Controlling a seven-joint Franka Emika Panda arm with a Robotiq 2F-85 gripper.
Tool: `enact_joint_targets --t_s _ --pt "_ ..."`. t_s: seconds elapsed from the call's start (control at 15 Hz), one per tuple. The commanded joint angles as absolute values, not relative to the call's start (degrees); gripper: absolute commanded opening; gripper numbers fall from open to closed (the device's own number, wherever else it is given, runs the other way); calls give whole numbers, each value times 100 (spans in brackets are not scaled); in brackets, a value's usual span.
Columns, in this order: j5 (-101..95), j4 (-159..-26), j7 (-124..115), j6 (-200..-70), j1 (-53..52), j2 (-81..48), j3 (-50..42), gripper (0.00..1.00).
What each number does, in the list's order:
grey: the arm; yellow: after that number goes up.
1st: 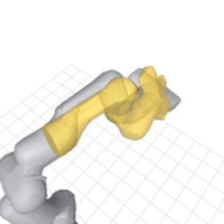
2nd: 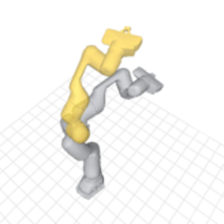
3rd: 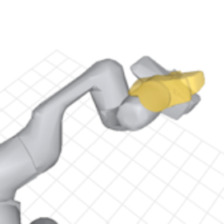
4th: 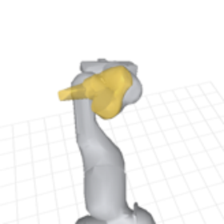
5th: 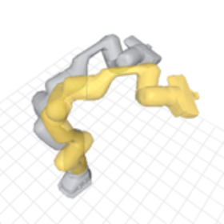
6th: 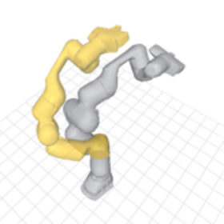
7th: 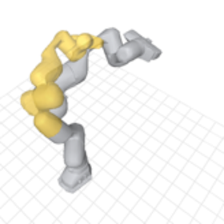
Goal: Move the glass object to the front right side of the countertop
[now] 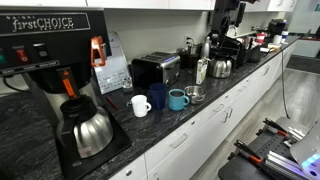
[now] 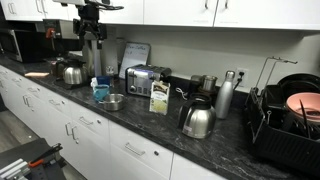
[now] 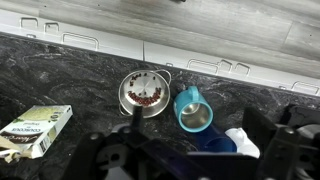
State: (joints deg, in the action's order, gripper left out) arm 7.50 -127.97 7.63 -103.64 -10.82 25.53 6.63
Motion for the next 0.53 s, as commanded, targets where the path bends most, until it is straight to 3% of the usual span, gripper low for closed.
enact_joint_targets --t_s 0.0,0.47 --pt "757 -12787 772 -10351 -1058 2560 642 100" --pt "805 -12736 702 -10469 -1115 2555 716 100"
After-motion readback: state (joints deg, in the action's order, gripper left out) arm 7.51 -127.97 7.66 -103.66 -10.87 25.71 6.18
